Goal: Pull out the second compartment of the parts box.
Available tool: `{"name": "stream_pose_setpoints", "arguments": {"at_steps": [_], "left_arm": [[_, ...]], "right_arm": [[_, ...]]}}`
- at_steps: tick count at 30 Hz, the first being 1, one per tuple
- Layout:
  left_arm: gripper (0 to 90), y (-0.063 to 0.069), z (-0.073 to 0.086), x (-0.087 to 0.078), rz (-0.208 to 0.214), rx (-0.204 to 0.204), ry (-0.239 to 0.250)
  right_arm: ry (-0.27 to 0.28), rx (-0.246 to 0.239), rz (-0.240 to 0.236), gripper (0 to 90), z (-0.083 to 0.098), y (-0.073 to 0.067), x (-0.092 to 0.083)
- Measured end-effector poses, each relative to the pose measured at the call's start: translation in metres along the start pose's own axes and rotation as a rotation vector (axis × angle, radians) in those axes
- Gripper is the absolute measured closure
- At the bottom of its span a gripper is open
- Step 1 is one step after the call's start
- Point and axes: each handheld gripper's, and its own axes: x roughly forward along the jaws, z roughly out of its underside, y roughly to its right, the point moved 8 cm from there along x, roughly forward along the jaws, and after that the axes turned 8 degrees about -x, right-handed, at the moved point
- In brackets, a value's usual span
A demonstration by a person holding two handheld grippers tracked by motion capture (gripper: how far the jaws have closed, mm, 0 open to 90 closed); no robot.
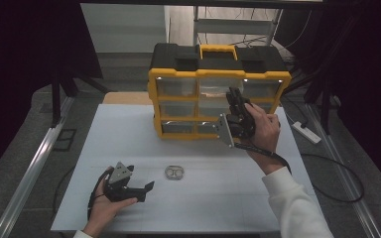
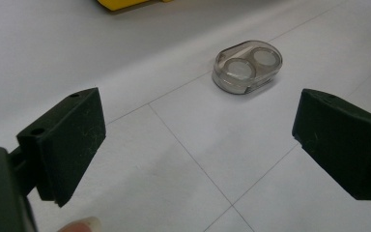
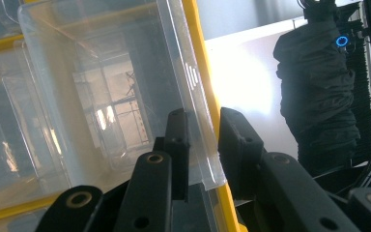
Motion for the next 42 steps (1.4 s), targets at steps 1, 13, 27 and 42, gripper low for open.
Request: {"name": "stream_pose_setpoints", "arguments": {"at_steps": [1,13,27,42], "left_arm": [[5.6,0.000,0.000,0.000,0.000,0.000,0.000],[5.6,0.000,0.000,0.000,0.000,0.000,-0.001],[5.6,0.000,0.000,0.000,0.000,0.000,0.000],[5.6,0.000,0.000,0.000,0.000,0.001,0.000]], "right_arm": [[0.001,-0.001,0.001,73.8,0.000,0.000,0.000],[0.008,-0.011,0.007,74.0,0.000,0.001,-0.005],[0.018,-0.004,0.010,73.9,-0.001,-0.002,-0.009],[0.022,-0.014,0.012,74.0,-0.001,-0.002,-0.014]]}}
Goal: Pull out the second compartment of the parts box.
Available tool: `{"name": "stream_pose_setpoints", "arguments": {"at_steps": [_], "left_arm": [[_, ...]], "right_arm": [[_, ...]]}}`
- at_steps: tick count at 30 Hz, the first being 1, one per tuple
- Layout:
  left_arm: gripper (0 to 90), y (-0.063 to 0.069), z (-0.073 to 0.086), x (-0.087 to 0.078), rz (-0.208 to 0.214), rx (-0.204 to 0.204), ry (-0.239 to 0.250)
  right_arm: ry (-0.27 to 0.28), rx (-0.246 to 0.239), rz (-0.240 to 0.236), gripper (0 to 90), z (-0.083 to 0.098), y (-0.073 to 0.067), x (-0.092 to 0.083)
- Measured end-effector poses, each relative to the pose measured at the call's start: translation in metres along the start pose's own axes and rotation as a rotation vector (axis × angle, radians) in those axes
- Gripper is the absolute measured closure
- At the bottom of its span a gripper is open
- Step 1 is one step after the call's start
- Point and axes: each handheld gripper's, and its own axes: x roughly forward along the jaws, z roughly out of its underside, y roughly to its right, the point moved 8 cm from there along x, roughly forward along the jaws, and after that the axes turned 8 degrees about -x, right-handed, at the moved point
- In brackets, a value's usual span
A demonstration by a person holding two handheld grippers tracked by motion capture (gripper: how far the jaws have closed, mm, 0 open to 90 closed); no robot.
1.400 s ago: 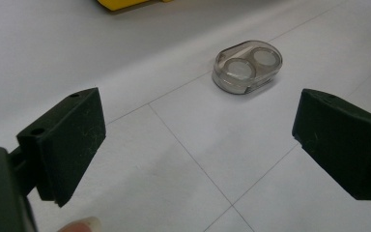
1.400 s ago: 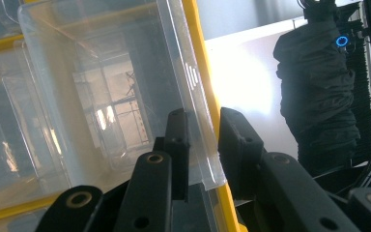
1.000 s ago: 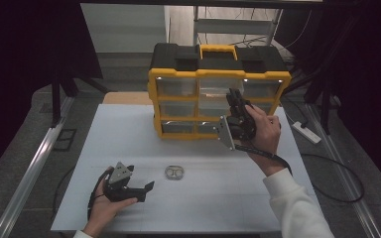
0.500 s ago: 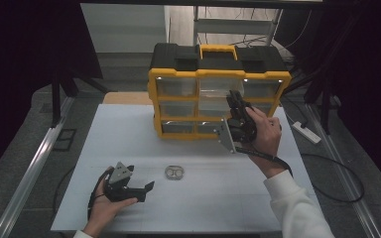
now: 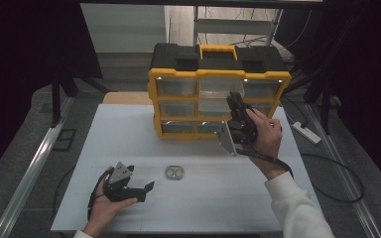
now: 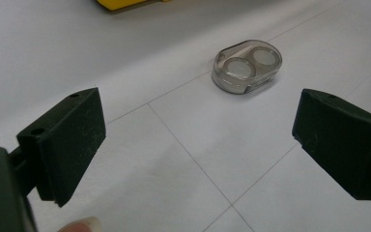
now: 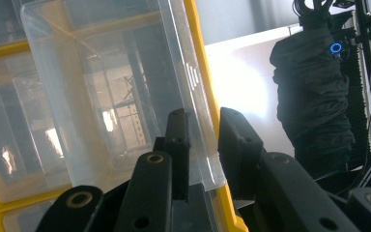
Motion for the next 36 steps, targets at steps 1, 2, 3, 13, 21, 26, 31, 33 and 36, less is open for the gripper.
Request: {"name": "stream_pose_setpoints", "arguments": {"at_steps": [1,2,3,13,21,26,31,33,36], "left_arm": [[5.6,0.000,0.000,0.000,0.000,0.000,0.000],[5.6,0.000,0.000,0.000,0.002,-0.001,-0.001],[5.6,0.000,0.000,0.000,0.001,0.000,-0.001],[5.6,0.000,0.000,0.000,0.000,0.001,-0.002],[5.6,0.000,0.000,0.000,0.001,0.000,-0.002],[5.6,0.000,0.000,0.000,0.000,0.001,-0.002],[5.6,0.000,0.000,0.000,0.000,0.001,-0.002],[5.6,0.000,0.000,0.000,0.000,0.001,-0.002],[5.6,0.000,0.000,0.000,0.000,0.001,-0.002]], "right_arm": [[-0.001,0.003,0.002,74.1,0.000,0.000,0.000],[0.000,0.005,0.004,74.0,0.000,0.000,-0.001],[0.001,0.005,0.003,74.0,0.000,0.000,-0.001],[0.005,0.001,0.008,74.1,0.000,0.001,-0.005],[0.009,0.001,0.012,74.1,-0.001,0.001,-0.007],[0.012,0.000,0.015,74.1,-0.001,0.002,-0.009],[0.017,0.006,0.021,74.1,-0.001,0.003,-0.010],[0.017,0.003,0.018,74.2,-0.001,0.003,-0.011],[0.021,0.004,0.022,74.3,-0.001,0.003,-0.013]]}}
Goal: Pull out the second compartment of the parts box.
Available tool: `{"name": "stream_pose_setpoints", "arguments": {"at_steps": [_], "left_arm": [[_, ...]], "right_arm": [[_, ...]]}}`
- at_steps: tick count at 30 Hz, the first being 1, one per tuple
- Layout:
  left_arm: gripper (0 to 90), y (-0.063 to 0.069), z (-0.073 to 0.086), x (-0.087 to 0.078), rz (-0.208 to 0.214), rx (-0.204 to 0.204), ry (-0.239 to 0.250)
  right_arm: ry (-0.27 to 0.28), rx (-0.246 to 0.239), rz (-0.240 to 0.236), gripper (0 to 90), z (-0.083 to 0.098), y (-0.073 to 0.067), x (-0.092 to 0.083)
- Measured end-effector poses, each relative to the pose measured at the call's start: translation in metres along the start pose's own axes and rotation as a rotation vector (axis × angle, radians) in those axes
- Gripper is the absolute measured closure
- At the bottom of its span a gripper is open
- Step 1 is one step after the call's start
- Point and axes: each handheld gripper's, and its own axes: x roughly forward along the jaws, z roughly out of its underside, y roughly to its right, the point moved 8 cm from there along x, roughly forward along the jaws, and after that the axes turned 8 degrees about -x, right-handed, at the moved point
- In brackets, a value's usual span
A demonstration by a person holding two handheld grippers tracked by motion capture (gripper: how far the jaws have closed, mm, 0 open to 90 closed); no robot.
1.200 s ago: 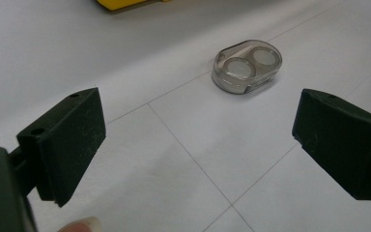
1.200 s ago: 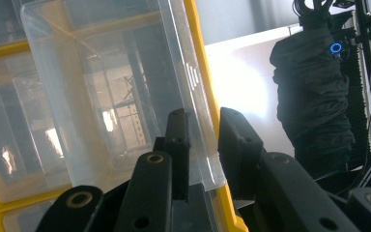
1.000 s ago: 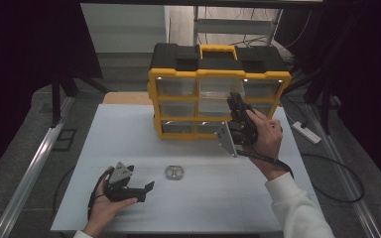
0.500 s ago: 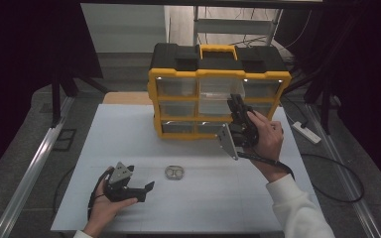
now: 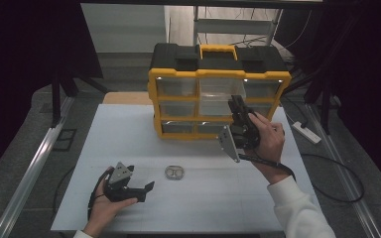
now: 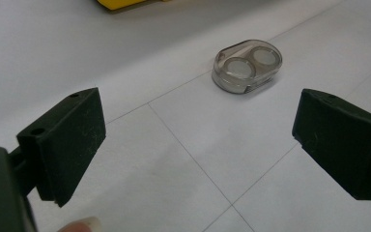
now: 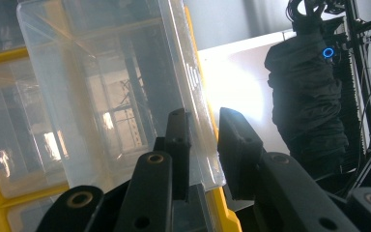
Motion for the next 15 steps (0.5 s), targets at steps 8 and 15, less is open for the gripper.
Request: {"name": "stream_pose_setpoints", "arguments": {"at_steps": [8,15], "left_arm": [[5.6,-0.0001,0.0000,0.0001,0.000,0.000,0.000],[5.6,0.0000,0.0001,0.0000,0.001,0.001,-0.001]], "right_arm": [[-0.002,-0.001,0.003,74.4,-0.0006,0.0004,-0.0036],[0.001,0.000,0.004,74.4,0.0000,-0.0002,-0.0049]]}}
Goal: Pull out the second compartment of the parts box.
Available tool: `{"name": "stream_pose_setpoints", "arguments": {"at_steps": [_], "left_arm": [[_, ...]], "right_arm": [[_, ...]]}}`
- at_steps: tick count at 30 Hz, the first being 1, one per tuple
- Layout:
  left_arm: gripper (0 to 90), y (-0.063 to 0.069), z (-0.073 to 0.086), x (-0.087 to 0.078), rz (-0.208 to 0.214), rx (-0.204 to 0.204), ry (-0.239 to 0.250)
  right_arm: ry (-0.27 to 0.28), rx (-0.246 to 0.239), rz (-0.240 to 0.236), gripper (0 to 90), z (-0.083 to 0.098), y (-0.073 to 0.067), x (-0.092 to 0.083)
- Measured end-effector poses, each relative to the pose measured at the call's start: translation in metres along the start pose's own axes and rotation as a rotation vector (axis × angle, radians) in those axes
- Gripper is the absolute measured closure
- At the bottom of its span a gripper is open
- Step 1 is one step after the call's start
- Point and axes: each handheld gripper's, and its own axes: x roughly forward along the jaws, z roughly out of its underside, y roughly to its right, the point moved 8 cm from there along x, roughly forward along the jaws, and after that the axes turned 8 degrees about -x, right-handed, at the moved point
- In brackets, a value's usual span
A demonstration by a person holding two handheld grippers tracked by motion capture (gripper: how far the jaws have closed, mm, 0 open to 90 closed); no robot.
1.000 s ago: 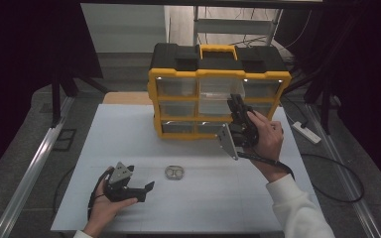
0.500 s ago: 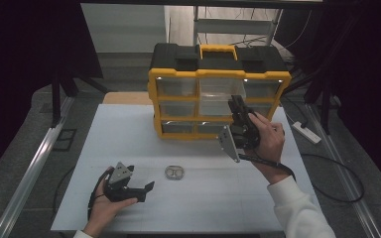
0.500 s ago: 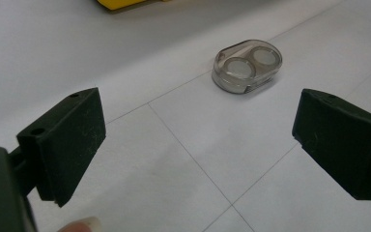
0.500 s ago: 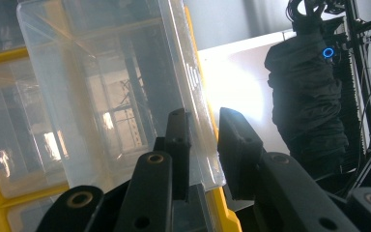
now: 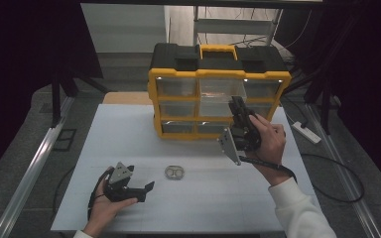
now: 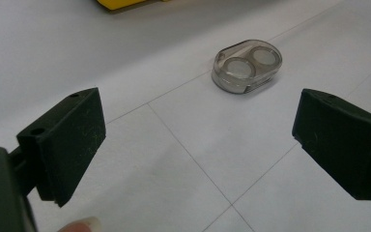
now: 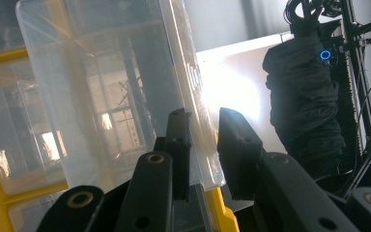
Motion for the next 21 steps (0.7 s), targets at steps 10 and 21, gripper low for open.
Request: {"name": "stream_pose_setpoints", "arguments": {"at_steps": [10,21], "left_arm": [[5.6,0.0000,0.0000,0.0001,0.000,0.000,0.000],[5.6,0.0002,-0.0001,0.0000,0.000,-0.001,0.000]], "right_arm": [[-0.001,-0.009,-0.005,74.4,0.0005,-0.0004,-0.0019],[0.007,-0.009,-0.001,74.3,-0.0005,-0.0012,-0.0059]]}}
